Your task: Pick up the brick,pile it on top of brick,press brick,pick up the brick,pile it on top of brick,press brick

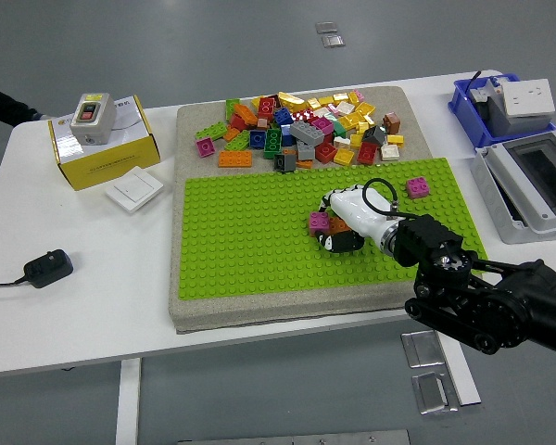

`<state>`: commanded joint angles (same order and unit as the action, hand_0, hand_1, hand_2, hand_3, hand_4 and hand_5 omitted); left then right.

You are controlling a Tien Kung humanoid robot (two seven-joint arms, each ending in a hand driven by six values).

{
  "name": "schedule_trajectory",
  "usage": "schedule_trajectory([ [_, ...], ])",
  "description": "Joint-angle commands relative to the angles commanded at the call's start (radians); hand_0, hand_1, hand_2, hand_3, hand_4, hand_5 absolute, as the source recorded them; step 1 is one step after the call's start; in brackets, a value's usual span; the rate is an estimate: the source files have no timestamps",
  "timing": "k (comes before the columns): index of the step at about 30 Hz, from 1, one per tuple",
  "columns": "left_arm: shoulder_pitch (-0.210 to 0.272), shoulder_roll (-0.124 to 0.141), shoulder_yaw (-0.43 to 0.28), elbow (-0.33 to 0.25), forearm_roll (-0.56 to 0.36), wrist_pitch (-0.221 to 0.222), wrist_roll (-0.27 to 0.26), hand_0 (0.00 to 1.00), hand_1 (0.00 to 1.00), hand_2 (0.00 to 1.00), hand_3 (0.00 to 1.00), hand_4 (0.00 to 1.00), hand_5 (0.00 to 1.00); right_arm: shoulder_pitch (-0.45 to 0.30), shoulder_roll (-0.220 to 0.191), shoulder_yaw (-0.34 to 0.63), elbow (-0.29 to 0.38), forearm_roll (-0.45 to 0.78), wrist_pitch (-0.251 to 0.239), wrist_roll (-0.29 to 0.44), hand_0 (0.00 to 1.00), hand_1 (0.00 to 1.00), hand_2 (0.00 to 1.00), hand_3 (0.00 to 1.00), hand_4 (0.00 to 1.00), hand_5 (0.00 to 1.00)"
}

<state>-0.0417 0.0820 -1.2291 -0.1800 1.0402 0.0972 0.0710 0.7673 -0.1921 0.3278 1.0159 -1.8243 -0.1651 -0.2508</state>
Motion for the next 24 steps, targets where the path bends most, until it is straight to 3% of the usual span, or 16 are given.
schedule_trajectory([
  [24, 0.000, 0.000, 0.001, 0.000, 0.002, -0.001, 0.000, 0.665, 0.665, 0.640, 0.633, 0.346, 0.544, 0.001, -0.003, 0.002, 0.005, 0.019, 0.001, 0.001, 0.920, 0.860, 0.884, 0.711, 0.531, 0.398],
])
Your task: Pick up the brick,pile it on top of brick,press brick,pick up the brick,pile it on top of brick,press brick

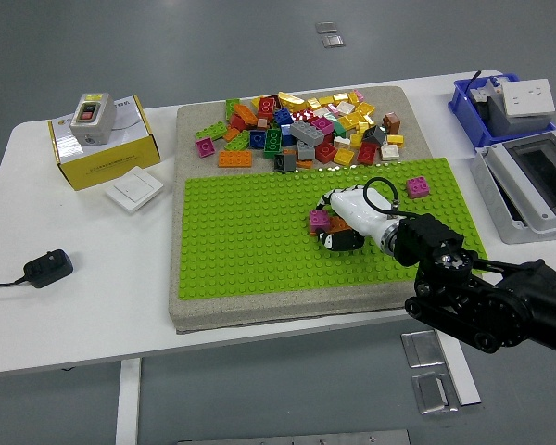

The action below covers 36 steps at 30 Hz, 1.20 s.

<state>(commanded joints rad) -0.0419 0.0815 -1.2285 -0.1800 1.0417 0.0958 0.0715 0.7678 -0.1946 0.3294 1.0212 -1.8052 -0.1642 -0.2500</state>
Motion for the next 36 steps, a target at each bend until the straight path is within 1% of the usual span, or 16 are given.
schedule_trajectory([
  [15, 0.000, 0.000, 0.000, 0.000, 0.000, 0.000, -0.001, 0.665, 0.664, 0.640, 0.632, 0.347, 0.545, -0.005, -0.011, 0.007, 0.019, 0.030, -0.002, 0.003, 0.920, 0.860, 0.884, 0.718, 0.535, 0.398],
  [24, 0.002, 0.000, 0.001, 0.000, 0.001, 0.000, 0.000, 0.665, 0.664, 0.640, 0.631, 0.346, 0.545, -0.006, -0.017, 0.042, 0.037, 0.038, -0.003, 0.005, 0.918, 0.861, 0.886, 0.724, 0.536, 0.396],
  [25, 0.002, 0.000, 0.001, 0.000, 0.001, 0.000, 0.000, 0.666, 0.664, 0.640, 0.630, 0.347, 0.544, -0.006, -0.018, 0.047, 0.039, 0.037, -0.003, 0.005, 0.917, 0.861, 0.887, 0.744, 0.537, 0.396],
  [28, 0.001, -0.001, 0.002, 0.000, 0.001, 0.000, 0.000, 0.666, 0.664, 0.640, 0.630, 0.347, 0.544, -0.011, -0.029, 0.073, 0.062, 0.034, -0.004, 0.004, 0.917, 0.861, 0.887, 0.744, 0.537, 0.396],
  [32, 0.003, -0.002, 0.000, 0.000, 0.002, 0.000, 0.000, 0.665, 0.664, 0.640, 0.629, 0.347, 0.544, -0.027, -0.051, 0.100, 0.111, 0.045, -0.008, 0.003, 0.915, 0.862, 0.888, 0.744, 0.538, 0.396],
  [36, 0.004, -0.002, 0.000, 0.000, 0.002, 0.000, 0.000, 0.665, 0.664, 0.640, 0.629, 0.347, 0.544, -0.039, -0.060, 0.102, 0.129, 0.056, -0.008, 0.002, 0.915, 0.862, 0.888, 0.744, 0.538, 0.396],
])
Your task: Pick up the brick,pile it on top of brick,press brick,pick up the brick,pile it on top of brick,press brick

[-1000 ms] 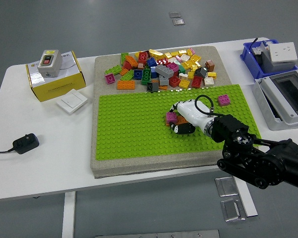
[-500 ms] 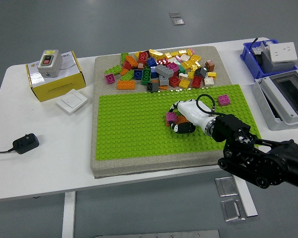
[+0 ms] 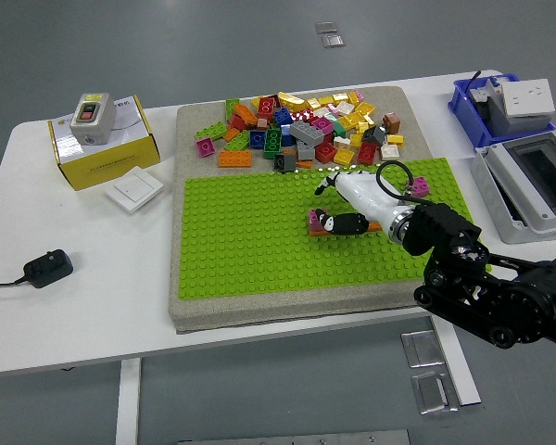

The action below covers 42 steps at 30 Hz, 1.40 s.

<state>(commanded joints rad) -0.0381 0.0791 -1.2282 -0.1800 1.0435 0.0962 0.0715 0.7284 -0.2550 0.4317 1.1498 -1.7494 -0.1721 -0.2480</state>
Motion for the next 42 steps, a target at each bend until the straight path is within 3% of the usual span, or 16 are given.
schedule_trajectory([
  [8, 0.000, 0.000, 0.001, 0.000, 0.000, 0.000, -0.001, 0.665, 0.664, 0.640, 0.629, 0.348, 0.545, -0.017, -0.012, -0.017, 0.029, 0.016, -0.011, 0.005, 0.913, 0.864, 0.893, 0.738, 0.543, 0.398],
  [25, -0.001, -0.001, 0.003, 0.000, -0.001, 0.000, -0.002, 0.665, 0.665, 0.640, 0.629, 0.347, 0.545, -0.024, -0.007, -0.051, 0.000, 0.042, -0.010, 0.010, 0.910, 0.868, 0.896, 0.728, 0.549, 0.408],
  [42, -0.001, -0.002, 0.007, 0.000, -0.006, 0.001, -0.003, 0.666, 0.664, 0.641, 0.630, 0.348, 0.546, -0.037, -0.010, -0.055, 0.019, 0.020, -0.020, 0.011, 0.909, 0.867, 0.897, 0.726, 0.551, 0.410],
])
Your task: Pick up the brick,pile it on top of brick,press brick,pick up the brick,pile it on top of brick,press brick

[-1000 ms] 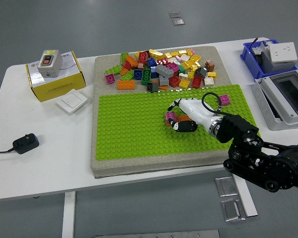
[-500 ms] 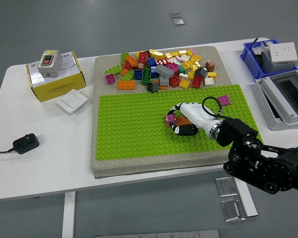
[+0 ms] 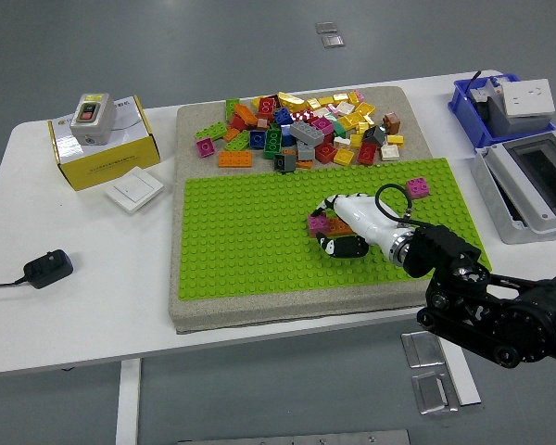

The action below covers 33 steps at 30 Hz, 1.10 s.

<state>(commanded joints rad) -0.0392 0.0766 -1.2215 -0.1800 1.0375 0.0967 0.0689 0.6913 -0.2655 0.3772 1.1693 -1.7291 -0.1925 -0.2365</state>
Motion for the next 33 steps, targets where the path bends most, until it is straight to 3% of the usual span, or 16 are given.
schedule_trajectory([
  [13, 0.001, -0.001, 0.001, 0.000, -0.002, 0.000, -0.001, 0.666, 0.664, 0.641, 0.630, 0.347, 0.545, -0.004, 0.000, 0.004, 0.002, 0.002, -0.008, 0.007, 0.905, 0.866, 0.896, 0.721, 0.548, 0.416],
  [23, 0.002, -0.002, 0.004, 0.000, -0.005, 0.001, -0.001, 0.665, 0.664, 0.641, 0.629, 0.348, 0.546, 0.000, -0.017, 0.098, 0.017, 0.060, -0.061, 0.075, 0.905, 0.867, 0.896, 0.738, 0.547, 0.416],
  [27, 0.003, -0.003, 0.004, 0.000, -0.006, 0.001, -0.002, 0.665, 0.664, 0.641, 0.630, 0.348, 0.547, -0.010, -0.050, 0.181, 0.028, 0.039, -0.085, 0.086, 0.903, 0.871, 0.897, 0.753, 0.545, 0.418],
  [30, 0.005, -0.003, 0.004, 0.000, -0.009, 0.001, -0.002, 0.665, 0.664, 0.641, 0.630, 0.348, 0.547, -0.029, -0.088, 0.243, 0.013, -0.034, -0.092, 0.048, 0.903, 0.871, 0.897, 0.753, 0.545, 0.418],
  [31, 0.006, -0.004, 0.004, 0.000, -0.010, 0.002, -0.002, 0.665, 0.665, 0.641, 0.631, 0.348, 0.547, -0.035, -0.104, 0.266, 0.002, -0.066, -0.088, 0.029, 0.918, 0.916, 0.948, 0.822, 0.543, 0.398],
  [33, 0.008, -0.004, 0.002, 0.000, -0.011, 0.002, -0.001, 0.665, 0.665, 0.641, 0.631, 0.348, 0.547, -0.043, -0.139, 0.295, -0.035, -0.125, -0.061, -0.011, 0.918, 0.916, 0.948, 0.822, 0.543, 0.398],
])
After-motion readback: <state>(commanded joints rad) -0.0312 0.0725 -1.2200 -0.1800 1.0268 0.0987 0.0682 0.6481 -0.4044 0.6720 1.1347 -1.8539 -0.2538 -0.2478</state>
